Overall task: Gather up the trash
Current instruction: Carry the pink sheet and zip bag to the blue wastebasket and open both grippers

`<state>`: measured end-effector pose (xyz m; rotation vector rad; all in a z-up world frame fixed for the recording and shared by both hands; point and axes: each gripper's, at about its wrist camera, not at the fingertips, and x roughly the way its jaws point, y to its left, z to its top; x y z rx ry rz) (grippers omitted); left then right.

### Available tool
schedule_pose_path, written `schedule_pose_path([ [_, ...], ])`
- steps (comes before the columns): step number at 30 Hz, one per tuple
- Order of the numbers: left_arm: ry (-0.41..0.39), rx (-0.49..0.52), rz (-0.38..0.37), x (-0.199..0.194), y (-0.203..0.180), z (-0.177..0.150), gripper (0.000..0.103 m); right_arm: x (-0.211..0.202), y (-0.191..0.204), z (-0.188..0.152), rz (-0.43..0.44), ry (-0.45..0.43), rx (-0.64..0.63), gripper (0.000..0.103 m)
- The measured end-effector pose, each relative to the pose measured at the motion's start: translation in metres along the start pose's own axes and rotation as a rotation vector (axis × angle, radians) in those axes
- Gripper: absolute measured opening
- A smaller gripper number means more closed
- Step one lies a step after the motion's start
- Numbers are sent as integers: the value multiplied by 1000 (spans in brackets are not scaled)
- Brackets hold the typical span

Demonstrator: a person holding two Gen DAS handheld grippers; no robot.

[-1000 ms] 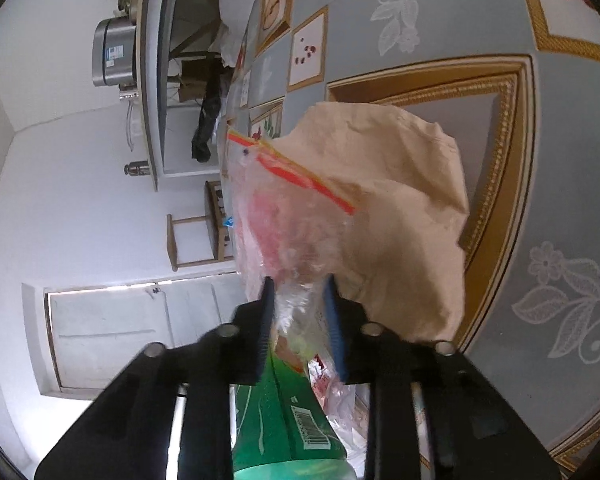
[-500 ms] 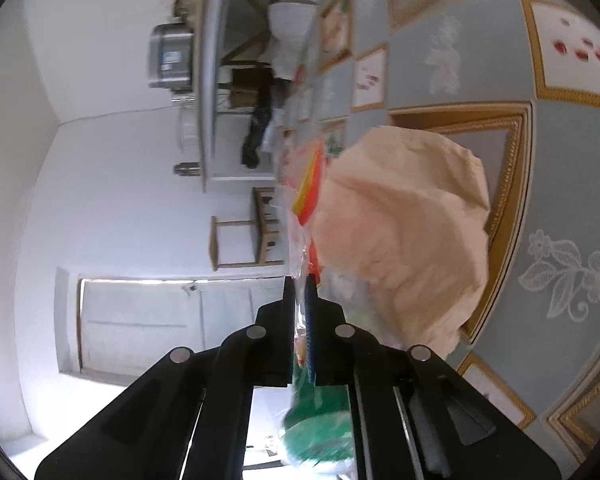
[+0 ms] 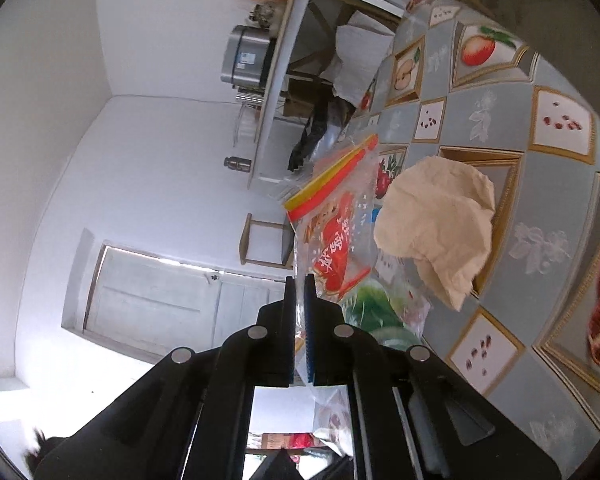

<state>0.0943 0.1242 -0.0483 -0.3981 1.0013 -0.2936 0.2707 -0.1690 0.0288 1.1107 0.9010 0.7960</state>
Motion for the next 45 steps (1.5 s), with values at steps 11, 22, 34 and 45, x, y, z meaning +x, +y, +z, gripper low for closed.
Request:
schedule_pose_path([
  [11, -6, -9, -5, -12, -19, -6, 75, -86, 21, -28, 44, -86, -70, 4],
  [22, -6, 108, -87, -14, -88, 8, 75, -193, -8, -54, 51, -240, -35, 4],
  [34, 129, 331, -317, 57, -241, 68, 75, -331, -104, -85, -73, -521, 131, 4],
  [45, 440, 411, -298, 227, -352, 72, 75, -353, -235, -72, -146, -565, 373, 4],
])
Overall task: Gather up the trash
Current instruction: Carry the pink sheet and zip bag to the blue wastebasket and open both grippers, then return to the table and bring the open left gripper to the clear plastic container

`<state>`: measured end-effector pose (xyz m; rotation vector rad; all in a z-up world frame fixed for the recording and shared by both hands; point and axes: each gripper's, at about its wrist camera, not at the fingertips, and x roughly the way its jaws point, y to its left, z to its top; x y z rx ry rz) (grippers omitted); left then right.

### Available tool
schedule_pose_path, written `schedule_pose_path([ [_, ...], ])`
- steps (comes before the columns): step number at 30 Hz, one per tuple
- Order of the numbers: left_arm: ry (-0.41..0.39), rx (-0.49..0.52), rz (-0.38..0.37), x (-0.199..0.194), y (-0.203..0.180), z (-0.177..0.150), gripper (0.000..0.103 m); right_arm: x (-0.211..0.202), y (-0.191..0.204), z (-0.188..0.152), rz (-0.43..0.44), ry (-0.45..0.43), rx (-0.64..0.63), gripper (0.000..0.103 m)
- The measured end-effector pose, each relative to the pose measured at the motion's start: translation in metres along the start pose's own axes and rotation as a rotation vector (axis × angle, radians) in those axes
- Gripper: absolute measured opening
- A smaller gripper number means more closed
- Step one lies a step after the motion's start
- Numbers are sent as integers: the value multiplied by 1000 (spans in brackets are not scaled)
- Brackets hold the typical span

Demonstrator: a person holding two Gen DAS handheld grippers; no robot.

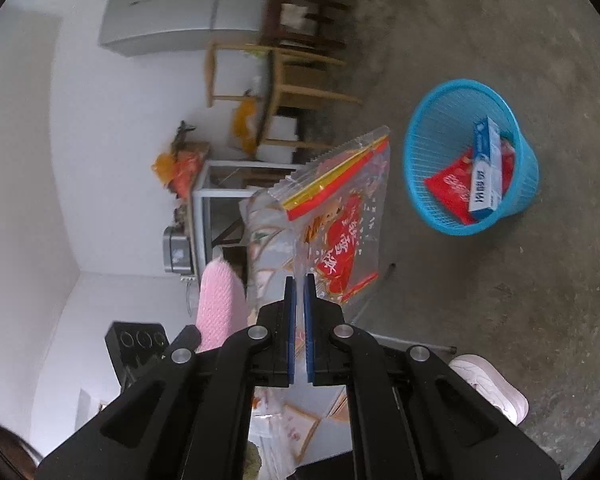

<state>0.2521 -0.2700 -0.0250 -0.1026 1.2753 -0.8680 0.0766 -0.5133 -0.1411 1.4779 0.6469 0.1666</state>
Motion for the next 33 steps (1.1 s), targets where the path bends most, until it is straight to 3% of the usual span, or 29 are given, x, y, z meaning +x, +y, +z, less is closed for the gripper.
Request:
schedule_pose_path([
  [6, 46, 2, 49, 63, -9, 45, 76, 49, -19, 38, -26, 37, -4, 6],
  [8, 50, 15, 87, 83, -12, 64, 78, 62, -36, 51, -97, 40, -2, 8],
  [9, 53, 17, 97, 91, -12, 67, 80, 69, -51, 58, -139, 43, 2, 12],
  [10, 67, 24, 108, 104, -13, 72, 81, 74, -65, 63, -184, 49, 10, 29],
  [12, 82, 34, 139, 123, -10, 75, 81, 76, -89, 67, -266, 31, 52, 45],
  [14, 93, 26, 172, 127, -8, 65, 81, 72, -112, 65, -284, 22, 83, 46],
  [16, 119, 14, 151, 129, -1, 60, 82, 62, -129, 59, -282, 4, 115, 48],
  [25, 82, 34, 87, 77, 7, 37, 82, 17, -150, 28, -292, -31, 139, 48],
  [33, -42, -4, -19, -6, 9, 3, 82, -2, -110, -6, -295, -23, 35, 52],
])
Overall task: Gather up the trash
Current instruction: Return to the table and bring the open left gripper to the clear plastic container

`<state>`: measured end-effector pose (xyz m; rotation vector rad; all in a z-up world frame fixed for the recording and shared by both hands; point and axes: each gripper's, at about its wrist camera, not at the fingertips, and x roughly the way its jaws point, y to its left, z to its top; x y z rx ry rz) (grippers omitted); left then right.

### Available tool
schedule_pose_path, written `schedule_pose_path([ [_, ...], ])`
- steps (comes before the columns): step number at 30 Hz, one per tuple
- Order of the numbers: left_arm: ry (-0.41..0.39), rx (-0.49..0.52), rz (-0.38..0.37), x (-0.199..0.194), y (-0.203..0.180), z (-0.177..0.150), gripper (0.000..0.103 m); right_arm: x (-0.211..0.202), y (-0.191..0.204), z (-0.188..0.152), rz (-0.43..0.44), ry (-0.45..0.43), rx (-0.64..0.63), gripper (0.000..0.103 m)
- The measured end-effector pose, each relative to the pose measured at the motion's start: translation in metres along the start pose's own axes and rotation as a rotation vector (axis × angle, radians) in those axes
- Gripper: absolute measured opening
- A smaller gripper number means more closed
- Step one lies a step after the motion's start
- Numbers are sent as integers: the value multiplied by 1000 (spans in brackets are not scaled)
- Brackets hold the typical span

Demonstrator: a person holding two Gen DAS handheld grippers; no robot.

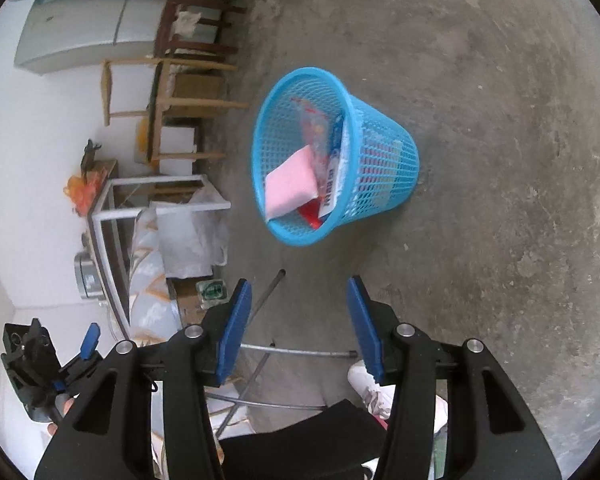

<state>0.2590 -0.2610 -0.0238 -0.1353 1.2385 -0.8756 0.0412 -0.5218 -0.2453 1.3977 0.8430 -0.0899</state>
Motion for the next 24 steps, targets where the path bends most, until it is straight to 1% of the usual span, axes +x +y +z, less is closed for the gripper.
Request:
schedule_pose_path([
  [4, -74, -45, -32, -54, 17, -38, 82, -13, 33, -22, 11, -2, -78, 59],
  [7, -144, -83, -40, -94, 32, -73, 82, -23, 60, -39, 37, -1, -138, 62],
  [9, -187, -95, -28, -119, 41, -97, 82, -27, 78, -51, 54, 3, -185, 64],
  [12, -259, -104, 17, -157, 52, -138, 83, -30, 107, -69, 69, 26, -265, 65],
  [13, -287, -105, 42, -173, 57, -156, 83, -31, 118, -77, 68, 36, -298, 65],
  [15, -323, -108, 78, -193, 62, -179, 84, -32, 137, -90, 67, 55, -358, 66],
  [17, -378, -113, 133, -217, 70, -210, 84, -32, 156, -104, 81, 79, -406, 70],
  [19, -428, -124, 181, -237, 76, -235, 86, -29, 179, -120, 92, 105, -464, 72],
  [21, -483, -162, 225, -255, 87, -265, 86, -25, 198, -133, 101, 129, -506, 72],
  [23, -514, -201, 239, -265, 100, -283, 86, -16, 222, -151, 122, 170, -563, 72],
  [24, -535, -237, 252, -272, 109, -295, 86, -12, 230, -157, 126, 188, -581, 72],
])
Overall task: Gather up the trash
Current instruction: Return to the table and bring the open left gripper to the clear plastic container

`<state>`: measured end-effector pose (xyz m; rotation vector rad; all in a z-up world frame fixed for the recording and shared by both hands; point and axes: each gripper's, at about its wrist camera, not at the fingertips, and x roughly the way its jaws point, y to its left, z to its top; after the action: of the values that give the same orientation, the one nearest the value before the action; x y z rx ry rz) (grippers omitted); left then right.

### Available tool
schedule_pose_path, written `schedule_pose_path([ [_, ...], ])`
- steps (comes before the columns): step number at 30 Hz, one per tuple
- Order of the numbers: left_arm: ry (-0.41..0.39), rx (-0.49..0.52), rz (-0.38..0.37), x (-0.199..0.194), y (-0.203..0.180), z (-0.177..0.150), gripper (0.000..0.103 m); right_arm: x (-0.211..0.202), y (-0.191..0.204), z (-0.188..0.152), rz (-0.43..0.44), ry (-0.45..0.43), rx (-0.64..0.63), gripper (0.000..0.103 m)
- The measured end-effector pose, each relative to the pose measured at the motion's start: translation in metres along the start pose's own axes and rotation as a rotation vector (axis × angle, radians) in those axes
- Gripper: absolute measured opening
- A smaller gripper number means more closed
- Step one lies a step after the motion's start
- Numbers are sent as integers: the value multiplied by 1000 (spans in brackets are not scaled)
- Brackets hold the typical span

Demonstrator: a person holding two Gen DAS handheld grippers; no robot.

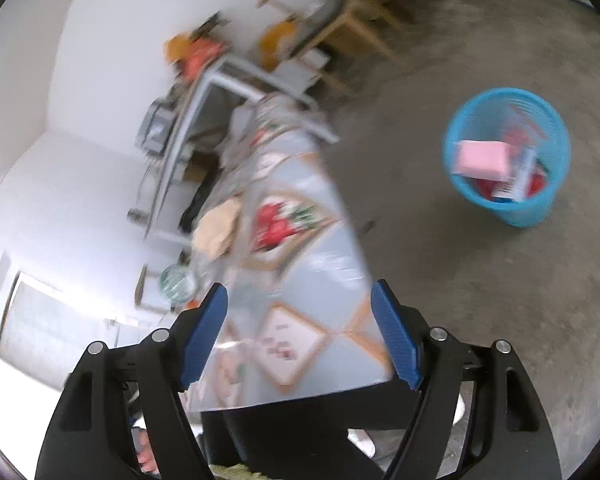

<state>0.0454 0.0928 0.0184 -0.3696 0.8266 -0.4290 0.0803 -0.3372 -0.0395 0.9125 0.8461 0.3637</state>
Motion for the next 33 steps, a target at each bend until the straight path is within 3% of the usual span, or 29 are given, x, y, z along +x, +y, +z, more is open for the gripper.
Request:
schedule_pose_path([
  [6, -93, -175, 75, -22, 65, -6, 86, 59, 80, -13, 27, 139, -157, 72],
  [10, -153, -251, 94, -35, 96, -6, 86, 99, 158, -28, 27, 213, -387, 72],
  [14, -190, -298, 118, -46, 119, -5, 78, 145, 243, -50, 29, 256, -652, 72],
  [19, -206, -364, 136, -51, 142, -11, 73, 215, 319, -87, -62, 284, -945, 67],
  [24, -168, -386, 178, -53, 159, -15, 79, 270, 350, -122, -249, 258, -1207, 61],
  [27, -181, -371, 240, -56, 162, -16, 87, 286, 358, -129, -293, 250, -1268, 58],
  [33, -204, -367, 325, -64, 171, -15, 95, 303, 361, -136, -380, 274, -1307, 35],
])
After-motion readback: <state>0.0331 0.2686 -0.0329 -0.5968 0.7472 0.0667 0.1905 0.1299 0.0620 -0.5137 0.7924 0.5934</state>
